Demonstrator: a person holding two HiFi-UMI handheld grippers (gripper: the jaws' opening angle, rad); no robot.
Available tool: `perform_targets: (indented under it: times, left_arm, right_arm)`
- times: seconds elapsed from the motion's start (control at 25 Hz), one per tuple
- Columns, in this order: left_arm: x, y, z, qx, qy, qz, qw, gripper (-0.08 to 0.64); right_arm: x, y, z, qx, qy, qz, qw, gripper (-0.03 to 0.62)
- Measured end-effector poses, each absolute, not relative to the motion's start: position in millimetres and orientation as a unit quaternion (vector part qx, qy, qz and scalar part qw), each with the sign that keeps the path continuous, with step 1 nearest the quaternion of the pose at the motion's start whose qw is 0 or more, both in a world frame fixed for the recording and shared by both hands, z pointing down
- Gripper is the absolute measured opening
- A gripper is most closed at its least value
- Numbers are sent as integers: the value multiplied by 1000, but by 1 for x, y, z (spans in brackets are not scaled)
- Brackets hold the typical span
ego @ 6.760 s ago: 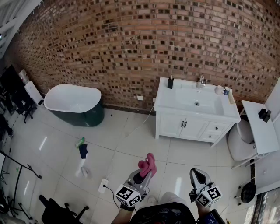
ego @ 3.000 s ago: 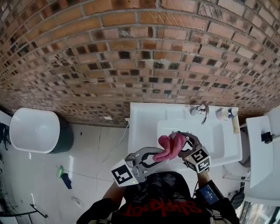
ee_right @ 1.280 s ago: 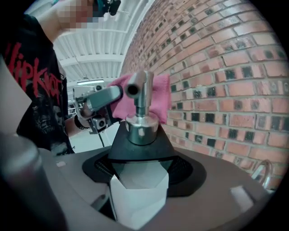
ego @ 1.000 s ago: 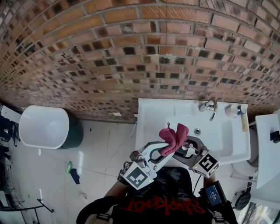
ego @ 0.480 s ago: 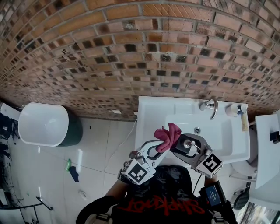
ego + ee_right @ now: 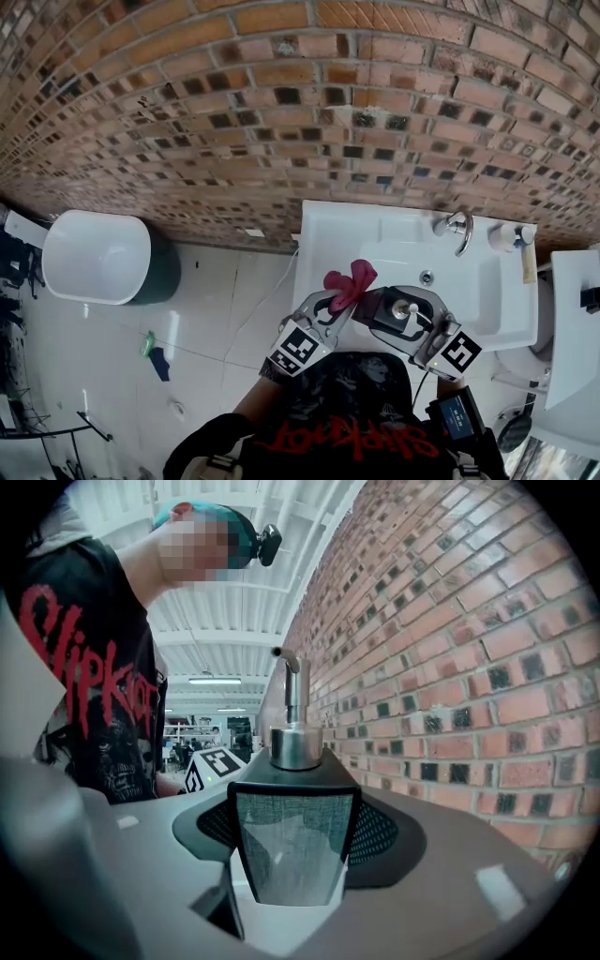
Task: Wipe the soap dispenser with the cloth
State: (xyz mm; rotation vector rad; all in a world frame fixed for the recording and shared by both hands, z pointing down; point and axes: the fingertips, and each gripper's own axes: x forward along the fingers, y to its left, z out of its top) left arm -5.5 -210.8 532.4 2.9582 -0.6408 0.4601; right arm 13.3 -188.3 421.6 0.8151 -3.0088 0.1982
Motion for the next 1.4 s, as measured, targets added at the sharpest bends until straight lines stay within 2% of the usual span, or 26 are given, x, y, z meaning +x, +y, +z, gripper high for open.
perform_targets:
  times: [0.16,0.36,0.52,0.68,0.76,0.92,1.08,1.4]
  left_arm:
    - [-19,-217,547,962,-219,151,66,51]
    - [-28,-218,458,978,-192,-5,77,51]
    - [-21,-198,387,987,-143,-76,17,51]
    - [-1,-180,390,990,-109,-7,-91,52]
    - [6,-175,395,988,-103,5,-119,52]
    - [3,-178,402,991,-105,-7,-85,52]
    - [-1,-190,412,991,-126,-38,17,52]
    - [-3,-195,429,991,-134,-22,2,52]
  right_arm:
    - [15,-185,413,250,-967,55,-5,302]
    - [8,-186,438,249,-966,30,53,302]
    - [1,-186,457,247,-966,14,72,304]
    - [-3,-183,446,239,-969,36,42,304]
    - [-2,-181,439,236,-970,43,34,304]
    - [0,-178,433,231,-971,44,33,304]
    - [-1,-173,427,209,-976,54,21,304]
    - [-1,-165,422,191,-980,55,22,304]
